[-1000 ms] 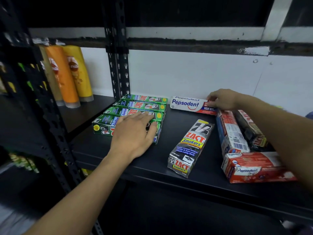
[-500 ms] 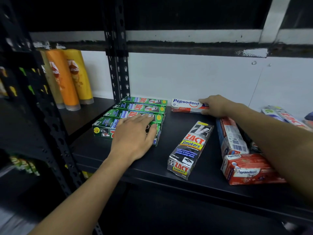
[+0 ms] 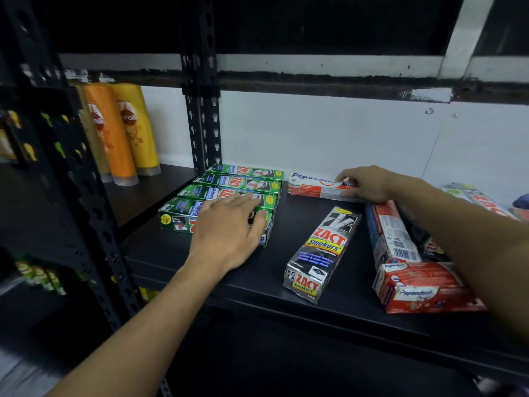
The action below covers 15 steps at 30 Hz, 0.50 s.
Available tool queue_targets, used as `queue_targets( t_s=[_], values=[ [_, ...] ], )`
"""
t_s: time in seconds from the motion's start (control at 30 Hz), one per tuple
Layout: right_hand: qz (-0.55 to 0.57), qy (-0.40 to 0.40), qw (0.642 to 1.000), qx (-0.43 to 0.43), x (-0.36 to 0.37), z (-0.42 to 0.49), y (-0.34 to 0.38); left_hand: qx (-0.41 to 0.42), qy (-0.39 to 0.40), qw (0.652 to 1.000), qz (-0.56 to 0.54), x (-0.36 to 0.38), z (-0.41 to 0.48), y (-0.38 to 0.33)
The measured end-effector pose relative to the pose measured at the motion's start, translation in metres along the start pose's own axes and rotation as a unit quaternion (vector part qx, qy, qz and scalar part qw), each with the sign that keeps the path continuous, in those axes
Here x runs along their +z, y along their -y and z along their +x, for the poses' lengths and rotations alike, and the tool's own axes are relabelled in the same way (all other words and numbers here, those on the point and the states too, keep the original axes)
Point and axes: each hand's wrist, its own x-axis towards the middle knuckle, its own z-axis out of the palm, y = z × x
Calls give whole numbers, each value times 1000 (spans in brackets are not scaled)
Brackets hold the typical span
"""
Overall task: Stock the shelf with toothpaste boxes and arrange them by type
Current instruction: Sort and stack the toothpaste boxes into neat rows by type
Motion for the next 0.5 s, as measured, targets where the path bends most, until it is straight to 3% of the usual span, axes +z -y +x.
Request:
queue_targets(
  t_s=[0.5],
  values=[
    [21,-21,999,11,2,0,9,0,-10,1000,-13,0,1,1]
  ],
)
